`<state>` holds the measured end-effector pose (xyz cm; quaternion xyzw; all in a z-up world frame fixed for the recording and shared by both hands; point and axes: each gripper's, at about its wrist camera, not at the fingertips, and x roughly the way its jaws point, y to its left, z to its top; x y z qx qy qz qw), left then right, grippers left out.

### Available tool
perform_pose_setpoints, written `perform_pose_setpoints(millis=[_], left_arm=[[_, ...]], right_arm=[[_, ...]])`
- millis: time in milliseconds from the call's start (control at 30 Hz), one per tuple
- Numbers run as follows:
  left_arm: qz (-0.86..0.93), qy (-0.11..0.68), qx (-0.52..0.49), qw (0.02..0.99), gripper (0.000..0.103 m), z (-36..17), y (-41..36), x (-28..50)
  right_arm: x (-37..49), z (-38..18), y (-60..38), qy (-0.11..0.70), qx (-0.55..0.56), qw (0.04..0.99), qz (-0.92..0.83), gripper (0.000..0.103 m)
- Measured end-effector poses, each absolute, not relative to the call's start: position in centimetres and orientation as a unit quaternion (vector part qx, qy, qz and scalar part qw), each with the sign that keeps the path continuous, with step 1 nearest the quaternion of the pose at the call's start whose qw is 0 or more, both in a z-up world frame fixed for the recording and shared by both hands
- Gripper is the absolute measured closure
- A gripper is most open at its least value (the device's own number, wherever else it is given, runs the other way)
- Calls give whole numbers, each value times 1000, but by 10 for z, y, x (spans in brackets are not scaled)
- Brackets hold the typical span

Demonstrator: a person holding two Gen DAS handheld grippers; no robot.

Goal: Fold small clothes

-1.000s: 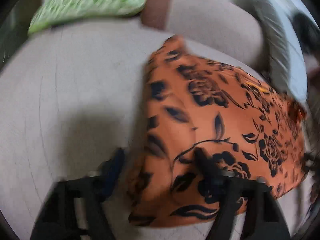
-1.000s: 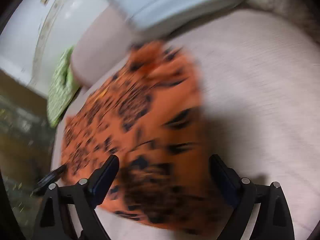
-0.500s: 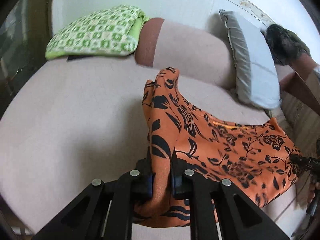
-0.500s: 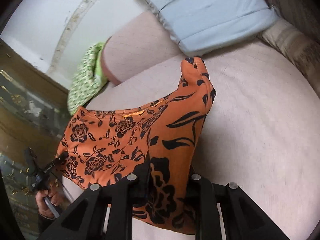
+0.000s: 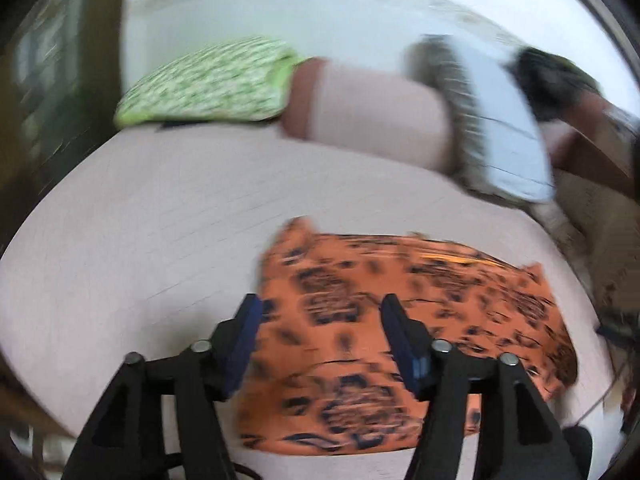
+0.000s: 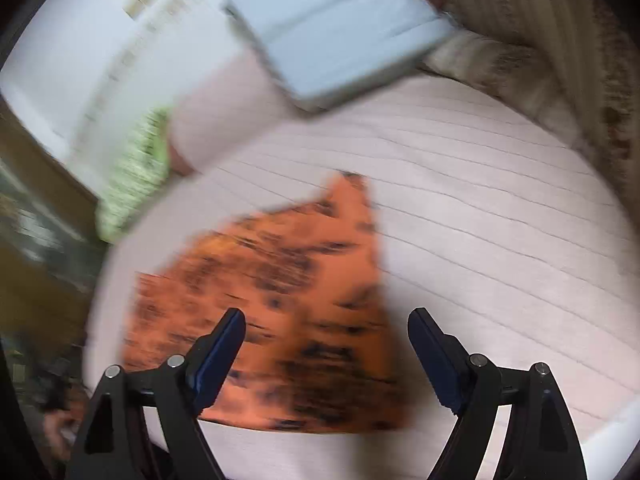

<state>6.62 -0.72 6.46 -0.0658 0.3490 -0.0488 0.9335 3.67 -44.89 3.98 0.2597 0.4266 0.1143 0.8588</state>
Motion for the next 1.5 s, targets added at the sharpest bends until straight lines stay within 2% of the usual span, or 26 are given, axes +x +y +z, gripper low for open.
perform_pose_setpoints(millis=[67, 167, 200, 233, 300, 367, 433, 467, 533, 600, 667, 833, 1000, 1133, 1333, 1400, 1500], left_arm=[[-72, 362, -42, 929, 33, 44, -36, 66], [-41, 474, -18, 880, 33, -24, -50, 90], [-36, 491, -11, 870, 33, -38, -51, 92], [-36, 458, 5, 888, 32, -33, -54, 84], [-45, 453, 21, 890, 32, -19, -58, 75], [-55, 450, -8, 891, 32, -5, -53, 71], [-54, 439, -32, 896, 31, 8, -48, 67], [-54, 435, -40, 898, 27, 7, -48, 68], [-49, 442, -40, 895, 26, -2, -47, 74], [-37, 475, -33, 879, 26, -22, -51, 92], [-41, 461, -24, 886, 25, -24, -53, 87], [-48, 452, -16, 891, 24, -23, -54, 84], [-61, 449, -30, 891, 24, -26, -44, 86], [-65, 447, -35, 892, 24, -32, -44, 88], [-63, 445, -34, 893, 21, -28, -45, 86], [-59, 443, -30, 894, 20, -27, -48, 87], [-52, 433, -46, 899, 20, -24, -46, 90]], right_arm=[[49, 22, -437, 438, 297, 832, 169, 17], [66, -46, -437, 504, 308, 801, 99, 18], [64, -47, -442, 485, 328, 805, 96, 21], [59, -36, -443, 467, 336, 813, 91, 21], [61, -15, -434, 478, 285, 827, 80, 19], [58, 7, -427, 465, 230, 851, 74, 19], [51, 22, -431, 446, 229, 860, 93, 18], [50, 21, -430, 441, 241, 857, 113, 17], [61, 1, -422, 464, 239, 846, 107, 14], [77, -41, -417, 535, 228, 811, 57, 14], [71, -34, -420, 501, 248, 827, 50, 14], [80, -10, -404, 513, 198, 835, 34, 14], [87, -37, -400, 529, 208, 822, 17, 14], [91, -20, -394, 523, 213, 825, 15, 13], [101, 10, -427, 463, 220, 858, -19, 13], [97, 8, -450, 458, 244, 853, -51, 13], [67, -6, -479, 445, 334, 830, -42, 13]])
